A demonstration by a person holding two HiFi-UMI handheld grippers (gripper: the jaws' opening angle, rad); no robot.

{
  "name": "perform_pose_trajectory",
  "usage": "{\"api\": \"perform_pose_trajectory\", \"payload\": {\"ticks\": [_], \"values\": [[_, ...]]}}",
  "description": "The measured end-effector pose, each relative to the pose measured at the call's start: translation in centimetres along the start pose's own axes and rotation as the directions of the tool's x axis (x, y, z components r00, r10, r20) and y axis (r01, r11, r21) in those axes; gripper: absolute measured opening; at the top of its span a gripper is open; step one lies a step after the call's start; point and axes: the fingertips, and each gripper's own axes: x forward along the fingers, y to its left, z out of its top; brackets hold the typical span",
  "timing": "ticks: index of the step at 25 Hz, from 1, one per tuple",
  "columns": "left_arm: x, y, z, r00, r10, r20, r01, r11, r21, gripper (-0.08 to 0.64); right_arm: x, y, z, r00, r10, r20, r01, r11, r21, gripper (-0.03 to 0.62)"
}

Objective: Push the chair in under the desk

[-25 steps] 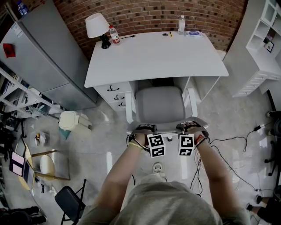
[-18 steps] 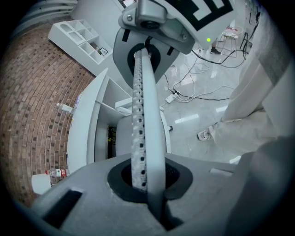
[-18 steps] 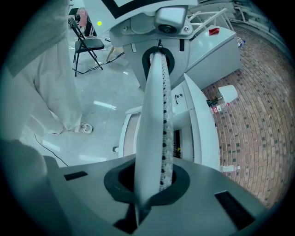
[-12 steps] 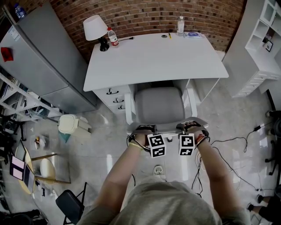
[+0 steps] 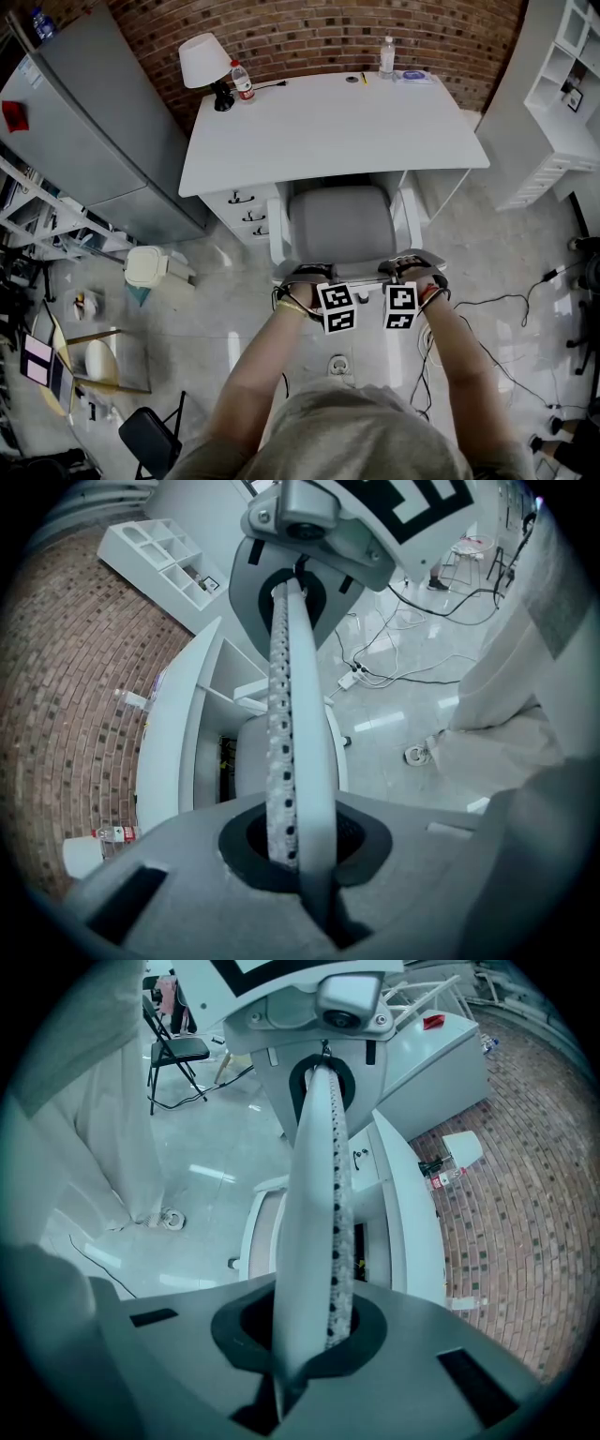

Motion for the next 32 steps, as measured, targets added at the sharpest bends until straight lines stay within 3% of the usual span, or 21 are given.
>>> {"api": "perform_pose_trajectory", "payload": {"ticks": [23, 32], "values": [[0.1, 0.47, 0.26, 1.0, 0.004, -0.004, -0.004, 1.0, 0.0, 0.012, 0.14, -0.49, -0.51, 1.0, -0.004, -0.005, 0.004, 1.0, -0.003, 0.011], [0.13, 0.57, 0.37, 0.998, 0.067, 0.002, -0.067, 0.997, 0.045, 0.015, 0.29, -0.3, -0.68, 0.999, 0.025, -0.023, -0.024, 0.998, 0.054, 0.011]]}}
